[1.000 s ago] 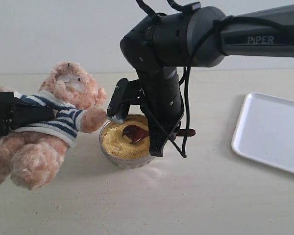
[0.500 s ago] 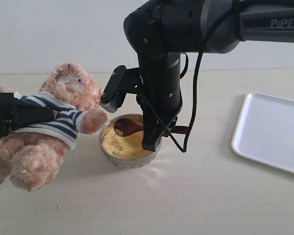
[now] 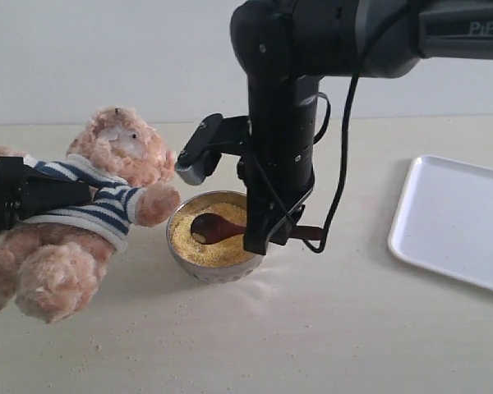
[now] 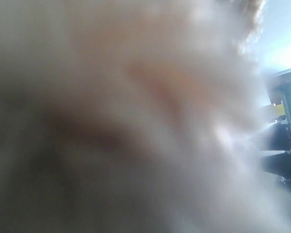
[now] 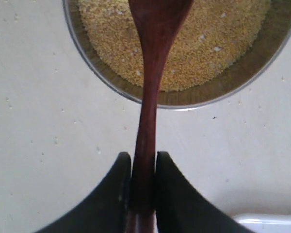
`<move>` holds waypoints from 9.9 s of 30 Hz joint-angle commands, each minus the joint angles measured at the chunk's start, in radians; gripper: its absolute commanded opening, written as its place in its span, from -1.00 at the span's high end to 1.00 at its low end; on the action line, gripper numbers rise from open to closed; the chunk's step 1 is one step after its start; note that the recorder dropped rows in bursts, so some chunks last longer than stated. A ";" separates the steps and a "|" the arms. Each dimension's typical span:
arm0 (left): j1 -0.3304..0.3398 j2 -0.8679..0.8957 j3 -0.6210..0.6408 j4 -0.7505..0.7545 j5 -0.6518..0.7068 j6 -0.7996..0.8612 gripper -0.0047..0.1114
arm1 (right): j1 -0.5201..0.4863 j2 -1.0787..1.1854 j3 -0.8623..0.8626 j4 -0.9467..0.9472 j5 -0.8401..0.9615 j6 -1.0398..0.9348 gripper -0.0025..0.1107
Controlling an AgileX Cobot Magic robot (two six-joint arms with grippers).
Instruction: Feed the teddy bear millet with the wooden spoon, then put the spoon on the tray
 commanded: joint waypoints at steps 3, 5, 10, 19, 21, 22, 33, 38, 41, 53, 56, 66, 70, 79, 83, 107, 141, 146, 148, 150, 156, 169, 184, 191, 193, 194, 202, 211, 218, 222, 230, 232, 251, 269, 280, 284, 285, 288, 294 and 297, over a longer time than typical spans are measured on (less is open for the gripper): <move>0.002 -0.003 0.007 -0.012 0.017 0.008 0.83 | -0.094 -0.055 -0.002 0.190 0.012 -0.092 0.96; 0.002 -0.003 0.007 -0.012 0.017 0.008 0.83 | -0.105 -0.077 -0.002 0.220 0.012 -0.104 0.96; 0.002 -0.003 0.007 -0.013 0.017 0.008 0.83 | -0.109 -0.128 -0.002 0.255 0.012 -0.126 0.96; 0.002 -0.003 0.007 -0.013 0.017 0.008 0.83 | -0.111 -0.203 -0.002 0.284 0.008 -0.144 0.96; 0.002 -0.003 0.007 -0.011 0.017 0.008 0.83 | -0.111 -0.203 -0.002 0.290 -0.006 -0.144 0.96; 0.002 -0.003 0.007 -0.008 0.017 0.008 0.83 | -0.111 -0.203 -0.002 0.295 -0.021 -0.144 0.96; 0.002 -0.003 0.007 -0.006 0.017 0.008 0.83 | -0.111 -0.137 -0.139 0.350 -0.102 -0.065 0.96; 0.002 -0.003 0.007 -0.006 0.017 0.008 0.83 | -0.111 -0.082 -0.224 0.386 -0.083 -0.041 0.96; 0.002 -0.003 0.007 -0.006 0.017 0.008 0.83 | -0.104 -0.053 -0.253 0.415 -0.074 -0.041 0.96; 0.002 -0.003 0.007 -0.006 0.017 0.008 0.83 | -0.093 -0.025 -0.272 0.381 -0.099 -0.015 0.96; 0.002 -0.003 0.007 -0.006 0.017 0.008 0.83 | -0.091 -0.023 -0.272 0.378 -0.110 -0.013 0.96; 0.002 -0.003 0.007 -0.006 0.017 0.008 0.83 | -0.044 -0.003 -0.270 0.343 -0.112 -0.013 0.96; 0.002 -0.003 0.007 -0.006 0.017 0.008 0.83 | 0.001 0.006 -0.270 0.242 -0.157 0.049 0.96; 0.002 -0.003 0.007 -0.006 0.017 0.008 0.83 | 0.001 0.010 -0.270 0.153 -0.155 0.084 0.96; 0.002 -0.003 0.007 -0.006 0.017 0.008 0.83 | 0.021 0.036 -0.270 0.126 -0.173 0.097 0.96; 0.002 -0.003 0.007 -0.006 0.017 0.008 0.83 | 0.189 0.073 -0.270 -0.357 -0.182 0.302 0.96; 0.002 -0.003 0.007 0.000 0.017 0.008 0.83 | 0.229 0.065 -0.270 -0.495 -0.192 0.327 0.96; 0.002 -0.003 0.007 0.000 0.017 0.008 0.83 | 0.236 0.063 -0.270 -0.492 -0.149 0.321 0.96; 0.002 -0.003 0.007 0.000 0.017 0.008 0.83 | 0.239 0.056 -0.270 -0.481 -0.137 0.323 0.96; 0.002 -0.003 0.007 0.000 0.017 0.008 0.83 | 0.237 0.045 -0.270 -0.462 -0.137 0.339 0.96; 0.002 -0.003 0.007 0.009 0.017 0.008 0.83 | 0.237 -0.021 -0.270 -0.450 -0.133 0.377 0.96; 0.002 -0.003 0.007 0.009 0.017 0.021 0.83 | 0.063 -0.096 -0.270 -0.150 -0.073 0.429 0.96; 0.002 -0.003 0.007 0.013 0.029 0.019 0.83 | -0.144 -0.156 -0.227 0.070 -0.007 0.377 0.96; 0.002 -0.003 0.007 0.014 0.040 0.002 0.83 | -0.268 -0.281 0.059 0.090 -0.106 0.384 0.96; 0.002 -0.003 0.007 0.008 0.039 0.002 0.83 | -0.313 -0.345 0.204 0.090 -0.161 0.368 0.96; 0.002 -0.003 0.007 0.001 0.039 0.002 0.83 | -0.340 -0.384 0.277 0.090 -0.202 0.364 0.96; 0.004 -0.003 0.007 -0.109 0.064 0.015 0.83 | -0.480 -0.639 0.641 0.182 -0.502 0.310 0.96; 0.002 -0.003 0.007 -0.151 0.115 0.015 0.83 | -0.480 -0.691 0.779 0.261 -0.621 0.276 0.96; 0.002 -0.003 0.007 -0.178 -0.018 0.153 0.83 | -0.480 -0.691 0.779 0.328 -0.609 0.276 0.96; 0.002 -0.003 0.007 -0.178 -0.066 0.197 0.83 | -0.480 -0.691 0.779 0.348 -0.590 0.264 0.96; -0.022 0.008 0.007 -0.178 -0.098 0.228 0.83 | -0.480 -0.691 0.779 0.352 -0.555 0.264 0.96; -0.042 0.036 0.007 -0.178 -0.116 0.258 0.83 | -0.480 -0.691 0.779 0.352 -0.550 0.264 0.96; -0.063 0.188 -0.024 -0.178 -0.149 0.303 -0.77 | -0.480 -0.691 0.779 0.416 -0.566 0.223 0.96; 0.053 0.179 -0.026 -0.135 -0.037 0.289 -0.84 | -0.480 -0.691 0.779 0.426 -0.549 0.213 0.96; 0.134 0.175 -0.026 -0.112 -0.035 0.190 -0.68 | -0.480 -0.691 0.779 0.433 -0.546 0.210 0.96; 0.156 0.175 -0.026 -0.101 -0.035 0.178 -0.21 | -0.480 -0.691 0.779 0.432 -0.544 0.210 0.96; 0.162 0.175 -0.026 -0.091 -0.035 0.178 -0.05 | -0.480 -0.691 0.779 0.432 -0.544 0.210 0.96; 0.175 0.175 -0.026 -0.065 -0.031 0.178 0.33 | -0.480 -0.691 0.779 0.432 -0.544 0.210 0.96; 0.202 0.175 -0.026 -0.040 0.062 0.178 0.45 | -0.480 -0.691 0.779 0.437 -0.546 0.210 0.96; 0.202 0.175 -0.026 -0.067 0.142 0.178 0.28 | -0.480 -0.691 0.779 0.443 -0.548 0.210 0.96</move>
